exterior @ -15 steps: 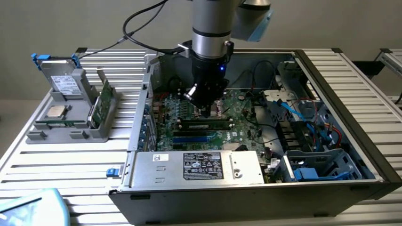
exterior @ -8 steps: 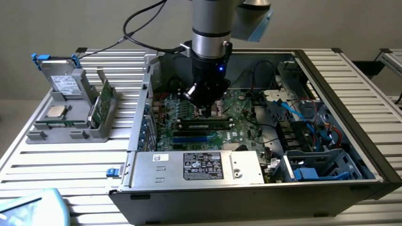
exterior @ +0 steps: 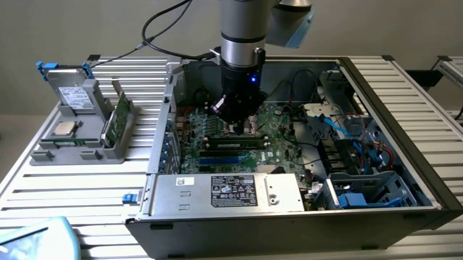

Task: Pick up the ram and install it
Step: 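Press down the ram until it locks into place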

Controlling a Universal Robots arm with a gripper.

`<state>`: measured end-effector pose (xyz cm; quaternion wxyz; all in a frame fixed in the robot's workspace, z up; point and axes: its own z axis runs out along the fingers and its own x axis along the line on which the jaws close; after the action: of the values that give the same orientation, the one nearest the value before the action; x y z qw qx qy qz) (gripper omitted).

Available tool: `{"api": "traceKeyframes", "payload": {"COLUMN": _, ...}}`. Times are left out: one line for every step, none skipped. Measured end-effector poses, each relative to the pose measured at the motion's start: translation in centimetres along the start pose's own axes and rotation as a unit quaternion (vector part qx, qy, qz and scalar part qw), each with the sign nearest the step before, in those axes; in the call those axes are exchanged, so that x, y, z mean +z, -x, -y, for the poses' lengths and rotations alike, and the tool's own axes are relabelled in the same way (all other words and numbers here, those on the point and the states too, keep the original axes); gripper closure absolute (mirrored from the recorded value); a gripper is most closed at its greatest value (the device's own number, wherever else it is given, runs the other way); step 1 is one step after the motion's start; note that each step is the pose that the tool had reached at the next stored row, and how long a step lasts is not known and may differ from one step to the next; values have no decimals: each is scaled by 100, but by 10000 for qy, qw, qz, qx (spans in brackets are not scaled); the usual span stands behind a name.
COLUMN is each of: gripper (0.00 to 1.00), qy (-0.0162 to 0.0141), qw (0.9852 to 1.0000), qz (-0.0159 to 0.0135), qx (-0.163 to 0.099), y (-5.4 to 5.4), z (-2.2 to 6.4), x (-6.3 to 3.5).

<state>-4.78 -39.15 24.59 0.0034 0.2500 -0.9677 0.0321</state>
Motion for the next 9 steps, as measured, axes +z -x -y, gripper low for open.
{"api": "traceKeyframes", "payload": {"gripper": 89, "qy": 0, "qw": 10000, "qz": 10, "qx": 49, "y": 0, "z": 0, "x": 0}}
{"api": "traceKeyframes", "payload": {"gripper": 89, "qy": 1, "qw": 10000, "qz": 20, "qx": 96, "y": 0, "z": 0, "x": -1}}
{"api": "traceKeyframes", "payload": {"gripper": 89, "qy": 1, "qw": 9999, "qz": 29, "qx": 142, "y": 0, "z": 0, "x": -1}}
{"api": "traceKeyframes", "payload": {"gripper": 89, "qy": 1, "qw": 9998, "qz": 37, "qx": 189, "y": 0, "z": 0, "x": -1}}
{"api": "traceKeyframes", "payload": {"gripper": 89, "qy": 1, "qw": 9997, "qz": 46, "qx": 236, "y": 0, "z": 0, "x": -2}}
{"api": "traceKeyframes", "payload": {"gripper": 89, "qy": 2, "qw": 9996, "qz": 54, "qx": 285, "y": 0, "z": 0, "x": -3}}
{"api": "traceKeyframes", "payload": {"gripper": 89, "qy": 2, "qw": 9994, "qz": 62, "qx": 331, "y": 0, "z": 0, "x": -3}}
{"api": "traceKeyframes", "payload": {"gripper": 89, "qy": 2, "qw": 9992, "qz": 70, "qx": 383, "y": 0, "z": 0, "x": -4}}
{"api": "traceKeyframes", "payload": {"gripper": 89, "qy": 2, "qw": 9990, "qz": 77, "qx": 434, "y": 0, "z": 0, "x": -4}}
